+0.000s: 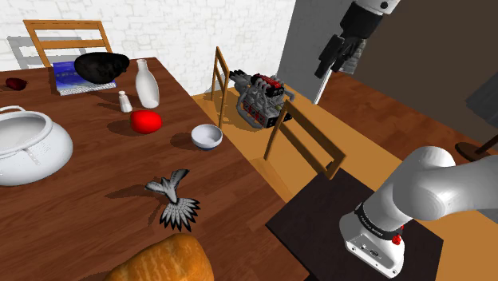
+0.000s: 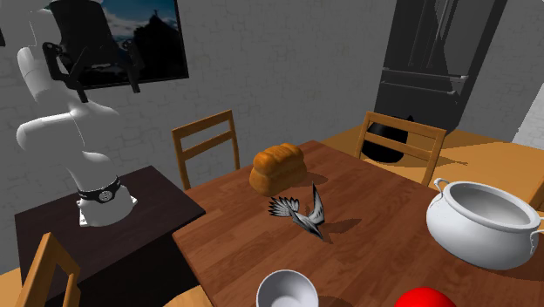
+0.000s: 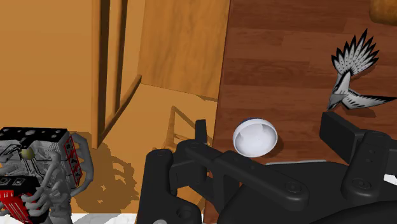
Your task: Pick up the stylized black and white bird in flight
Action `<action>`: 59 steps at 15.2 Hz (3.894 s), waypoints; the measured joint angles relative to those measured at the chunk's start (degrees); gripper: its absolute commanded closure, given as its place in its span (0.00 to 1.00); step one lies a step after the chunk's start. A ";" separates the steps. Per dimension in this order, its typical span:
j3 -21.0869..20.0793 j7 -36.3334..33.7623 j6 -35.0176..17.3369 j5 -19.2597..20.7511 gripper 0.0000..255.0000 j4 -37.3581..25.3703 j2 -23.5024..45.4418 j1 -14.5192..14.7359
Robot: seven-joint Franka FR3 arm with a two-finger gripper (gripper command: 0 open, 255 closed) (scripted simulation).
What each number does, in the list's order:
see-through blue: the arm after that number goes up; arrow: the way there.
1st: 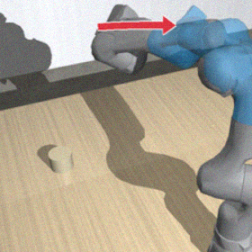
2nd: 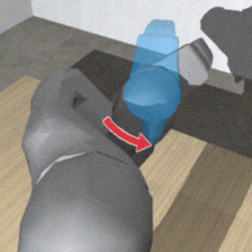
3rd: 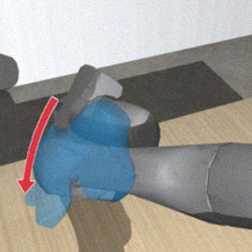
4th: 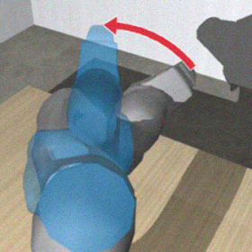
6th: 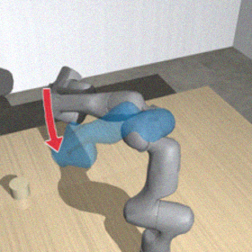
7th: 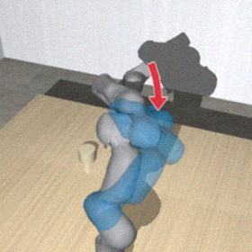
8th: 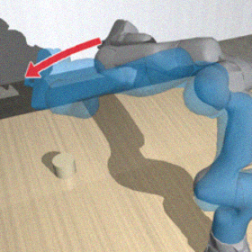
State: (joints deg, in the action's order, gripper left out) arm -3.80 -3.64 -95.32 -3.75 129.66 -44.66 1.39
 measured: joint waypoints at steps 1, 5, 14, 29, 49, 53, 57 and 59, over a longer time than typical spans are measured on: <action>0.00 0.00 0.00 0.00 0.00 0.00 0.00 0.00; -3.10 -3.17 -4.31 -1.40 0.00 3.16 1.06 0.62; -12.61 -12.73 -17.73 -4.37 0.00 8.04 9.11 1.94; -29.96 -35.80 -39.89 6.00 0.00 3.04 37.73 -1.09; -22.61 -68.08 -41.82 39.25 0.00 -30.96 84.42 17.34; -21.45 -69.06 -43.08 40.50 0.00 -32.17 86.98 18.39; -20.47 -69.85 -44.47 41.55 1.00 -32.67 88.90 19.04; -20.36 -69.94 -44.59 41.67 1.00 -32.91 89.16 19.17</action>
State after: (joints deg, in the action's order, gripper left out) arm -24.15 -73.58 -139.92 37.92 96.75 44.50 20.56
